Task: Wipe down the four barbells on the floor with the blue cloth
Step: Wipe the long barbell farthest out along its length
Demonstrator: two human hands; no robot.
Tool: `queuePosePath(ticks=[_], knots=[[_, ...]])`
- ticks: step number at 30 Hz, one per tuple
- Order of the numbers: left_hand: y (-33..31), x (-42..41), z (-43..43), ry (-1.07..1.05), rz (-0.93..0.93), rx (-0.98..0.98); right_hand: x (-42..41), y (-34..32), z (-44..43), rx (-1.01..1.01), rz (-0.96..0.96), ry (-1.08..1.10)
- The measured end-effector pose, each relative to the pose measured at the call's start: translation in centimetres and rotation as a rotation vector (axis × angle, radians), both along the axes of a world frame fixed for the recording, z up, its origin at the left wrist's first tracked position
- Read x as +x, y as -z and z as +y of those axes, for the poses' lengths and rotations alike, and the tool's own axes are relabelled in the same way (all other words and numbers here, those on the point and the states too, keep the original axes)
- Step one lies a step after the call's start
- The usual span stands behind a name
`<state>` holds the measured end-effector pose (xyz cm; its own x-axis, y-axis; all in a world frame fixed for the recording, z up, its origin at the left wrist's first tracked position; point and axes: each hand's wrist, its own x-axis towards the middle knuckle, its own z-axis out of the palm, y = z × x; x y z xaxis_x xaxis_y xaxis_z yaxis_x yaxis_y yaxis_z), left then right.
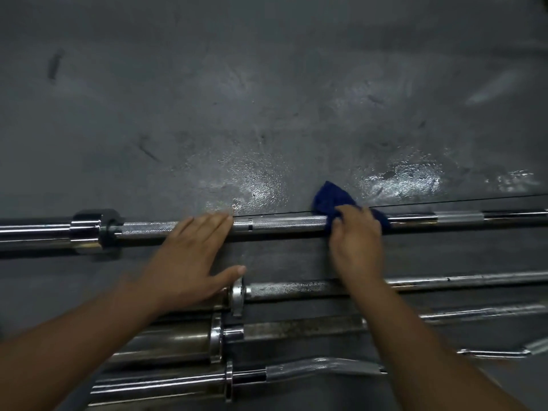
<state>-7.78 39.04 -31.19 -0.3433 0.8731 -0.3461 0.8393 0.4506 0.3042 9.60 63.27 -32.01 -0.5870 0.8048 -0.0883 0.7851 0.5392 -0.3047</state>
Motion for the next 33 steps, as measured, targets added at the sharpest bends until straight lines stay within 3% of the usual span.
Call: queuePosePath(ticks=[5, 7, 11, 15, 18, 21, 25, 28, 33], knots=[[-0.3, 0.8, -0.6, -0.023, -0.034, 0.015, -1.8, 0.1, -4.2, -0.126, -0.028, -0.385], [-0.3, 0.8, -0.9, -0.017, -0.035, 0.020, 0.6, 0.4, -1.7, -0.070, -0.020, -0.361], [-0.5, 1.4, -1.2, -0.009, -0.013, 0.020, 1.6, 0.0, -1.7, -0.073, -0.035, -0.029], [-0.7, 2.0, -1.4, -0.014, -0.006, 0.013, -2.9, -0.4, -8.4, -0.197, 0.003, -0.329], [-0.8, 2.1, -1.6, 0.001, 0.001, 0.012, -1.9, -0.8, -6.7, -0.249, -0.008, -0.461], [-0.9, 2.5, -2.1, 0.009, 0.010, 0.011, 1.6, -0.7, -2.6, -0.152, 0.049, -0.278], [-1.1, 2.3, -1.6, -0.004, -0.001, 0.018, 1.6, -0.8, -0.8, -0.058, -0.118, -0.084], [-1.2, 1.6, -0.7, 0.009, 0.000, -0.011, 0.2, -0.8, -1.3, -0.054, -0.235, -0.091], [-0.6, 2.2, -2.0, 0.087, -0.041, -0.069, 1.7, -0.7, -1.7, -0.020, -0.192, -0.132]])
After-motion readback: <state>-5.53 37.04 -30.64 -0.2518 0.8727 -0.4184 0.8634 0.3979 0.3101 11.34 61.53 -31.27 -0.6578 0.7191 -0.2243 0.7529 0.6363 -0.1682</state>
